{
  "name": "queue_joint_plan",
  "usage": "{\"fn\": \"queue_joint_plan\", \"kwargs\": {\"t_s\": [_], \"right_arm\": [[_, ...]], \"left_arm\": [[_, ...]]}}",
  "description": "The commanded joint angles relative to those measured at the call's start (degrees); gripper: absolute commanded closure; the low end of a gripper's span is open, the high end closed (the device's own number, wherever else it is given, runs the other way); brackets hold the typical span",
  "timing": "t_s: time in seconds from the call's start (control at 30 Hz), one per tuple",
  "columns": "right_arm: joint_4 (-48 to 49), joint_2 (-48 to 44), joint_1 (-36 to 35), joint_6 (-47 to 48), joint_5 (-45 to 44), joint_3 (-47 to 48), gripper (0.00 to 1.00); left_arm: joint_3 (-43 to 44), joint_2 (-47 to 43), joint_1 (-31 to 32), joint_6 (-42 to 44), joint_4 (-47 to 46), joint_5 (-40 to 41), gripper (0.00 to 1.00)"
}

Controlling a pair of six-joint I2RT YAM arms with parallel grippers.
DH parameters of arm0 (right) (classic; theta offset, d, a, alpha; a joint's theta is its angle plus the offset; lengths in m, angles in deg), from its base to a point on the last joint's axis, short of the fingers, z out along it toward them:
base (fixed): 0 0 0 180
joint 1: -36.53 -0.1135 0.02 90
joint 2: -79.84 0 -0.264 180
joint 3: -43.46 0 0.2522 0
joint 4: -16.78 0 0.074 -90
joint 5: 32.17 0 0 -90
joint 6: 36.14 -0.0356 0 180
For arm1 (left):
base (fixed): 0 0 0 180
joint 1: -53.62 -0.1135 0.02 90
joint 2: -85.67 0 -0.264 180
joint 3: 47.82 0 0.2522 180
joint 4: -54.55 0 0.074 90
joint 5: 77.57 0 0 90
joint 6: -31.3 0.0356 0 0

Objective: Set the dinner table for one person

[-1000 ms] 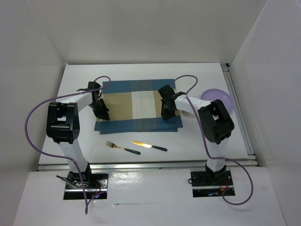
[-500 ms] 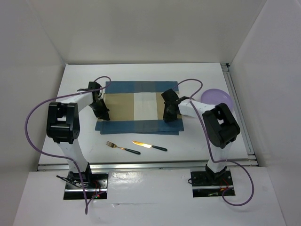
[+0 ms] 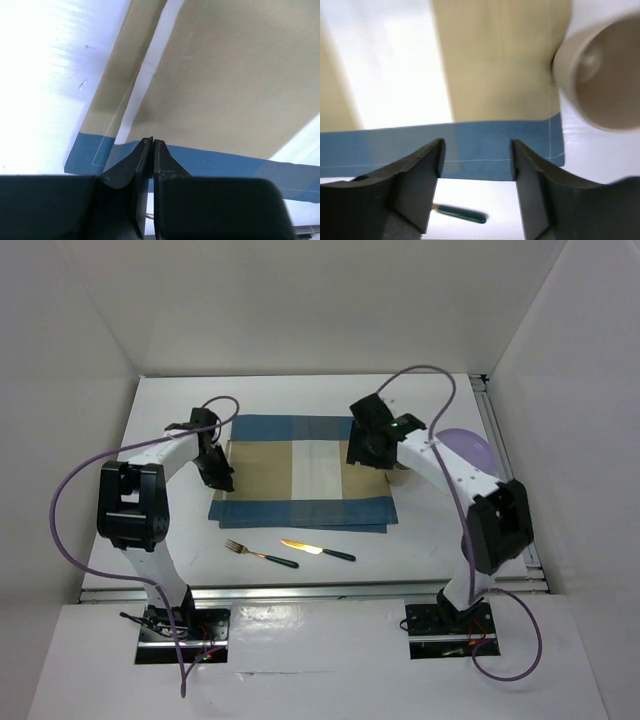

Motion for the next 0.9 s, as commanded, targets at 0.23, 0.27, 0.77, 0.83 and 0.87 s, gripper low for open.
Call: {"fn": "queue_joint_plan", "kwargs": {"t_s": [0.23, 0.27, 0.77, 0.83, 0.87], "right_arm": [[-3.39, -12.59, 13.84, 2.82, -1.78, 2.29, 0.22], [-3.39, -11.98, 14.98, 3.43, -0.56, 1.75, 0.22], [6.46, -5.74, 24.75, 6.34, 8.59, -6.60, 0.33], [7.77, -4.59, 24.75, 6.34, 9.20, -6.60, 0.38], [7.78, -3.89, 24.75, 6.34, 9.21, -7.12, 0.42]], "left_arm": [[10.88, -10.48, 0.42, 2.05, 5.84, -0.14, 0.78], [10.89, -11.96, 0.42, 2.74, 6.62, -0.14, 0.76], [10.19, -21.11, 0.95, 7.14, 7.60, -1.73, 0.48], [9.40, -21.73, 0.95, 7.14, 7.08, -2.33, 0.48], [8.70, -21.73, 0.95, 7.14, 7.07, -2.34, 0.48]]}}
